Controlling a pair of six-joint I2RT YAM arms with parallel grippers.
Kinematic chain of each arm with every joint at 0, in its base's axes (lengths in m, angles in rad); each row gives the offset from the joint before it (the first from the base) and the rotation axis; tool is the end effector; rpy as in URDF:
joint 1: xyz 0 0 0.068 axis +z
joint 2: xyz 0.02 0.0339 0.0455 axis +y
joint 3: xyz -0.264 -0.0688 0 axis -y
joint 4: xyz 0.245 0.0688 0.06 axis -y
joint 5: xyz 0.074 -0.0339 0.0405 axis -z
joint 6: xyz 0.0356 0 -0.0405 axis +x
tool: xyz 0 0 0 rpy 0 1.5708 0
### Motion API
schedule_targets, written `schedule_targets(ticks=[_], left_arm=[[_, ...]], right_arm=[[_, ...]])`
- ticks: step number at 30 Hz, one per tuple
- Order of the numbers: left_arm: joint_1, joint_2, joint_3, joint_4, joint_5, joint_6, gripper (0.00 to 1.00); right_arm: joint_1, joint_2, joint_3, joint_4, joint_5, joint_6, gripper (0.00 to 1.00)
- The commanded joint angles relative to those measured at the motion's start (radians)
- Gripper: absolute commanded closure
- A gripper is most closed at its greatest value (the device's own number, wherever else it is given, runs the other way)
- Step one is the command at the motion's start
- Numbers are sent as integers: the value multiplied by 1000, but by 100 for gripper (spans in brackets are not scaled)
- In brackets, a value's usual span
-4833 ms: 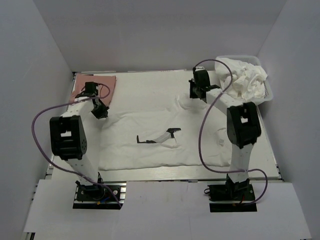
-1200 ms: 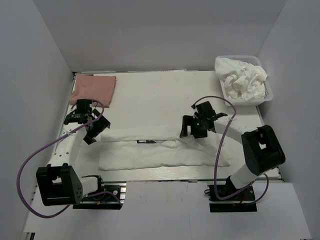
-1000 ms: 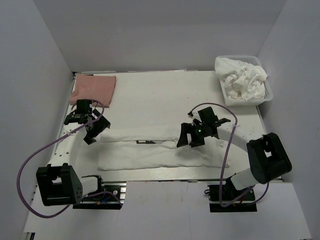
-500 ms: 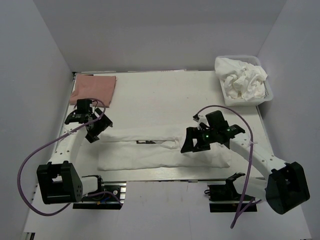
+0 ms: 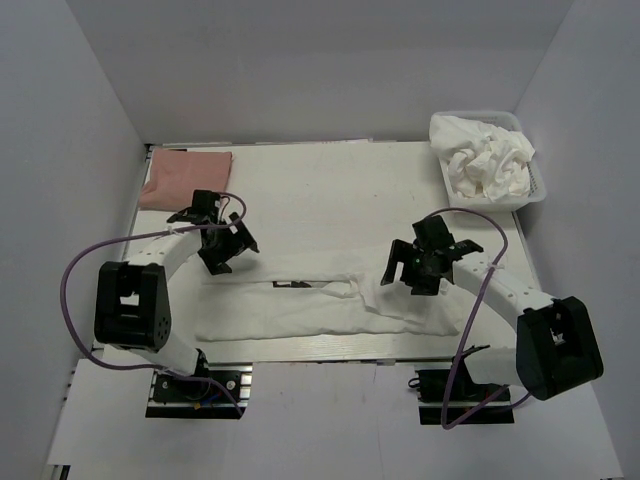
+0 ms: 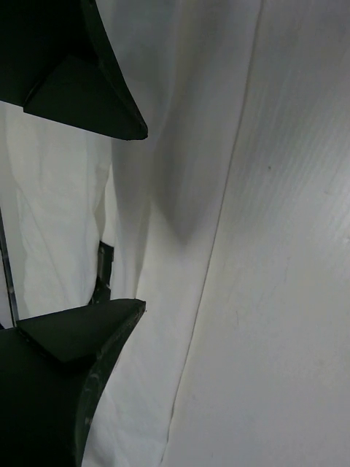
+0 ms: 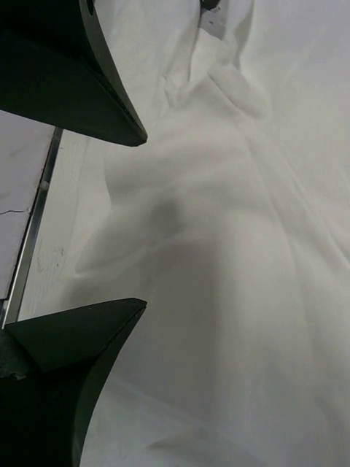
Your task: Fold and stack the t-shirts
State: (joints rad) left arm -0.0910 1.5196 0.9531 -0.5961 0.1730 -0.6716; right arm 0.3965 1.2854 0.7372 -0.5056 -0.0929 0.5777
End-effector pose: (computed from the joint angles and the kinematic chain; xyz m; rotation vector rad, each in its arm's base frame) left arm 0.2870 -0.0323 0.1962 -0.7516 2.6910 -0.4400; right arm 0.2202 0.0958 0.1952 0.2107 2.6848 0.4439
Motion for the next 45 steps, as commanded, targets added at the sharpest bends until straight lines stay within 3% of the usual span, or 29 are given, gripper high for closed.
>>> schedule_targets(ticks=[1,4,10,18,26,32,36,39,40,42,43,45], left_arm=[[-24,4,29,-86,-107,6,0],[-24,-10,-20,-157,-242,-37,0],[-24,39,-103,-209,-334,-91,0],[-24,62,-76,-198,-300,-91,0],[-24,31,82,-313,-288,-72,0],[-76,11,184,-252,-66,23,0],[-122,68,228,-261,-66,41,0],[-153,90,210,-271,-66,62,0],[-153,79,201,-271,-57,75,0],[-180,60,188,-260,-56,87,0],[-181,44,188,-260,-56,108,0],[-203,44,188,-269,-56,130,0]], right_arm=[[-18,8,-7,0,68,30,10],[-30,12,-22,-1,76,28,10],[-51,14,-45,1,88,8,10],[-71,43,-64,53,74,-6,10],[-119,253,17,114,35,4,10],[-102,324,59,136,48,-29,10],[-104,425,248,105,117,-70,10],[-104,563,393,90,157,-108,10],[-107,660,518,87,156,-116,10],[-105,769,617,59,130,-174,10],[-110,845,777,50,108,-191,10],[-105,963,900,-11,1,-263,10]])
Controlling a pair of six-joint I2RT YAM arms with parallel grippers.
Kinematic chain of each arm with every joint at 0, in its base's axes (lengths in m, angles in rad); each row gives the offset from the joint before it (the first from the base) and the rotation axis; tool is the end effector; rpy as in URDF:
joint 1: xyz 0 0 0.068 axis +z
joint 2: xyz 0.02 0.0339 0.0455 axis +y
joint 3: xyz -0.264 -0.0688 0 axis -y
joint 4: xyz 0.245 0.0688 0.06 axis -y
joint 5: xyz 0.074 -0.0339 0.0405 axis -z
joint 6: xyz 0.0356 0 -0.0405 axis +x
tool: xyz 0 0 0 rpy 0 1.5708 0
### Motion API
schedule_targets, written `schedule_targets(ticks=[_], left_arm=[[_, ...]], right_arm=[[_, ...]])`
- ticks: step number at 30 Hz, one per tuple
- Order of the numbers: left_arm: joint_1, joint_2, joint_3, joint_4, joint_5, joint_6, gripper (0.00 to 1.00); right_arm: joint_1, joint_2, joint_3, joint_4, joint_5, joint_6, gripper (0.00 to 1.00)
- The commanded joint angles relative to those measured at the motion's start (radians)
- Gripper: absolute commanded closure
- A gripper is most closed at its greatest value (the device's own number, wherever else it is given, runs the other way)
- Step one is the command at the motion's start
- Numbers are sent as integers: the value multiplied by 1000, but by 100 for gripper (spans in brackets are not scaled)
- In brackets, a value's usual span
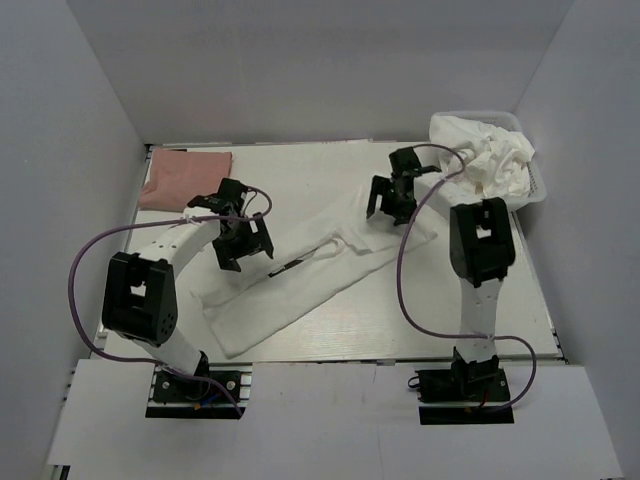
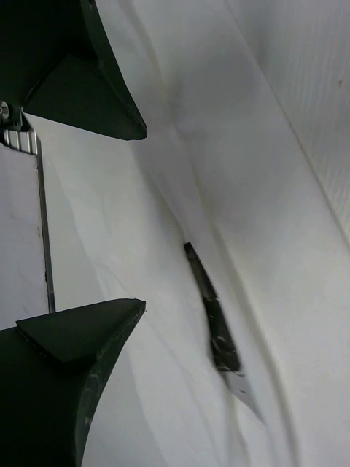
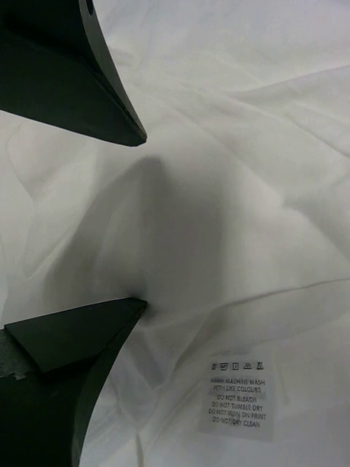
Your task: Fold and stack the t-shirts
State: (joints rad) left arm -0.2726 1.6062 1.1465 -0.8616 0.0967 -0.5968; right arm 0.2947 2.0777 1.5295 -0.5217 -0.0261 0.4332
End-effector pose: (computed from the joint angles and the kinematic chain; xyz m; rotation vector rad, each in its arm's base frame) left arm 0.2905 -0.0848 0.2164 -0.4573 2.9068 -0.2845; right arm 0.4219 0.1290 0.1717 0.1758 2.6634 0.2756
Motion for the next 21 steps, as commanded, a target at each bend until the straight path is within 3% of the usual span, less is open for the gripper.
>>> schedule_targets(ticks=[1,2,4,5,12,17,21], left_arm=[[-22,-43,-5,-16,20,72,0],[-37,-31,-5,-28,-14,83,0],[-66,38,-5,-60,-72,83,0],[-79,67,8,-73,-128,83,0],[-190,201,13,-30,-132,143,0],[-255,201,-83,4,-75,121,0],[-350,201,-137,7,-14,52,0]], right_arm=[[-3,211,327,-48,-89,-151,10],[3,331,413,-84,-118,-162,10],[0,401,686,-188,-132,-174,10],[0,450,737,-201,-162,-177,10],[6,351,502,-41,-147,-202,10],[1,452,629,-161,-133,-220,10],[6,519,701,-147,-182,-208,10]])
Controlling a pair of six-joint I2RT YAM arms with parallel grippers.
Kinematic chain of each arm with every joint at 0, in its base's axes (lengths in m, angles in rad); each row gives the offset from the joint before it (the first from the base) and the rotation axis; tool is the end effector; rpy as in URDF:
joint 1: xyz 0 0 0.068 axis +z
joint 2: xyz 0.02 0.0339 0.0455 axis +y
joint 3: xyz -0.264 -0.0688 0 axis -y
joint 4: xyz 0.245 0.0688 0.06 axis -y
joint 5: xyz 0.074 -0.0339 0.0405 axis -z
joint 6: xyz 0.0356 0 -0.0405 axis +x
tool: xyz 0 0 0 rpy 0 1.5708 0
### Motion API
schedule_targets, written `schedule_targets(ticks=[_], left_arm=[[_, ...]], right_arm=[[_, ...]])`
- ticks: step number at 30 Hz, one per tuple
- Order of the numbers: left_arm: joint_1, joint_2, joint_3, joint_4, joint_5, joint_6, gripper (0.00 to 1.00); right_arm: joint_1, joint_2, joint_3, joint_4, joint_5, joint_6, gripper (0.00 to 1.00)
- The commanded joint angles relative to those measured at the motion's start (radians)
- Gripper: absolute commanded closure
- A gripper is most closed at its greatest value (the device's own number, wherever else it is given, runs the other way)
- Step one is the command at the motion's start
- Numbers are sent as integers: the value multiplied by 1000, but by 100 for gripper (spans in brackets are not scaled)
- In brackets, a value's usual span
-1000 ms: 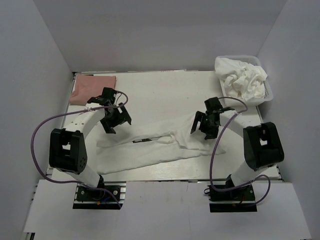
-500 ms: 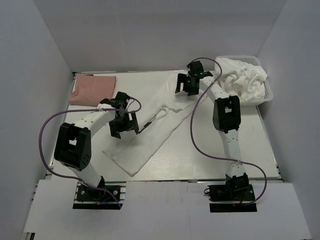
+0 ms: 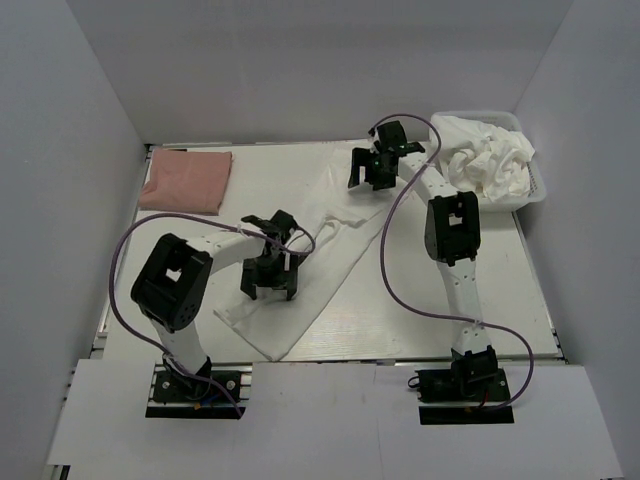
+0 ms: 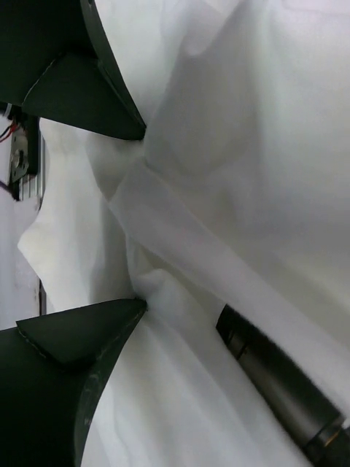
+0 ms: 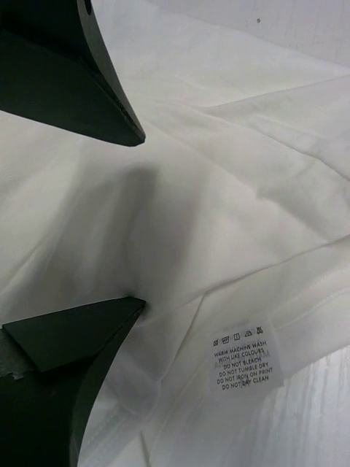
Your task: Fold and stack the t-shirts
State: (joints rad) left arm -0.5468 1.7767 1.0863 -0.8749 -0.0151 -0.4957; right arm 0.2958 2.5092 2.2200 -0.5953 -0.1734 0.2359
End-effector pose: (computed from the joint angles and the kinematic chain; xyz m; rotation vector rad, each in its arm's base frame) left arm 0.2580 -0.1564 0.1526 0.0799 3.1282 0.0162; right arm 0.5281 0.1674 0.1728 -0.1517 2.4844 0.4422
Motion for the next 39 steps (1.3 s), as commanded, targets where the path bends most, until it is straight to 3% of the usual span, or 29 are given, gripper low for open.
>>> schedule_targets(ticks=[1,6,11,17,25,29,33,36,39], left_arm=[[-120,39,-77,20,109,-91,0],[-246,98,43,-12,208,-161,0],[-326,164,165,-73,251,-211,0],[-335,60,196,-217,101,-316,0],[-317,-186,276,-236,-78,-325,0],[-317,-281,288,-236,-202,-336,0],[-317,-344,288,-236,-273,-346,0],[-317,-364,256,-236,-284,-327,0],[-317,-398,201,-204,-284,-326,0]], right_arm=[[6,91,10,-49,-49,-7,10],[8,112,10,101,-95,35,10],[3,177,130,186,-98,89,10],[-1,70,142,241,-51,69,10],[68,-223,99,83,11,-69,10],[123,-398,-147,6,118,-28,10],[172,-559,-429,0,124,54,10],[229,-661,-769,71,117,111,10],[262,-713,-912,139,95,151,10]])
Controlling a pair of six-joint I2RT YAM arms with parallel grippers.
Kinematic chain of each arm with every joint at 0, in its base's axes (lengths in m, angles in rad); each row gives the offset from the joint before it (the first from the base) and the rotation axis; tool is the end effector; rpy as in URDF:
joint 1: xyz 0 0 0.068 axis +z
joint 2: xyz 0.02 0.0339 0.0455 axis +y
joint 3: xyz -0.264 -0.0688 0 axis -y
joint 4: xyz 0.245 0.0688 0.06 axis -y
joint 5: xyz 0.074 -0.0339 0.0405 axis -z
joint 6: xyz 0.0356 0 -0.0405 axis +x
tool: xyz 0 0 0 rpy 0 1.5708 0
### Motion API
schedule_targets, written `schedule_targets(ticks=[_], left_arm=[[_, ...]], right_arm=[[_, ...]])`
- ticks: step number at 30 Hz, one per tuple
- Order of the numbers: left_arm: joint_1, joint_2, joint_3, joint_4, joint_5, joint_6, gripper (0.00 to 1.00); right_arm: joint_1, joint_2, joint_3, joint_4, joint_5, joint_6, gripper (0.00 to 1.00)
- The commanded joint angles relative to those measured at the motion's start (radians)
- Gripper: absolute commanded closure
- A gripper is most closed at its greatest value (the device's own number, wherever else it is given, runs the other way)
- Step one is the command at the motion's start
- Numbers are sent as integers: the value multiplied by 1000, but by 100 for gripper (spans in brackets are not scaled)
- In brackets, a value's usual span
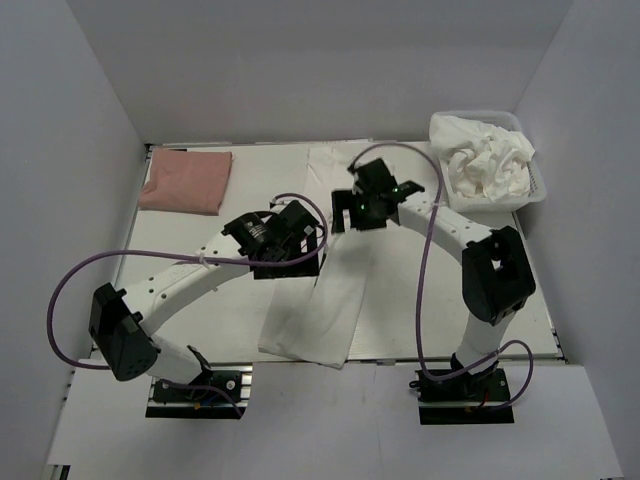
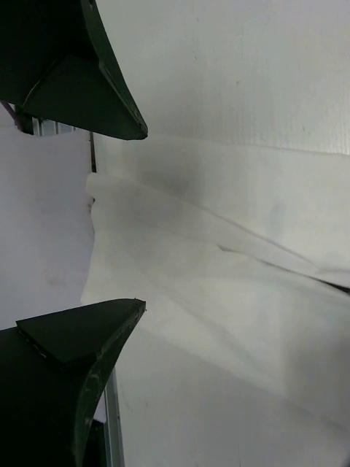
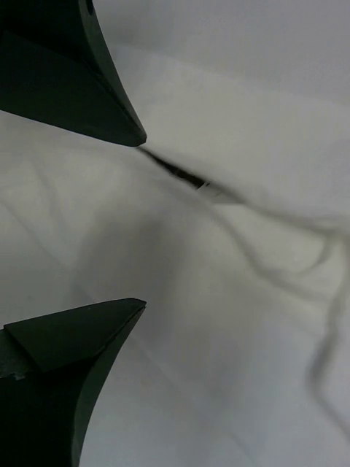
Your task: Fold and stack the t-shirts
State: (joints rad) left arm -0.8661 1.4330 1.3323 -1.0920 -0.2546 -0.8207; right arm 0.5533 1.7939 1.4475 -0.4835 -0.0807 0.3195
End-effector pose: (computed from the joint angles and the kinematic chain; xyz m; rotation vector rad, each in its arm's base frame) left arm 0.1840 -0.2026 0.3093 -0.0048 2.6994 -0.1560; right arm 0.3415 0.2143 0.2634 -0.3249 2.4365 0.4934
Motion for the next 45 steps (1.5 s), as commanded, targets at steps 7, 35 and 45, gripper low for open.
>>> schedule_targets(ticks=[7,35,45], left_arm=[[3,-91,-146,101,-12,29,0],[39,-40,-179,29,-12,-55,0],[95,-249,-390,-166,-34,-362,0]], right_arm=[[-7,79,-220,161,-67,40,10],[-27,-99,-139,37,144,-140,10],[356,20,-96,-133,277,-115,10]])
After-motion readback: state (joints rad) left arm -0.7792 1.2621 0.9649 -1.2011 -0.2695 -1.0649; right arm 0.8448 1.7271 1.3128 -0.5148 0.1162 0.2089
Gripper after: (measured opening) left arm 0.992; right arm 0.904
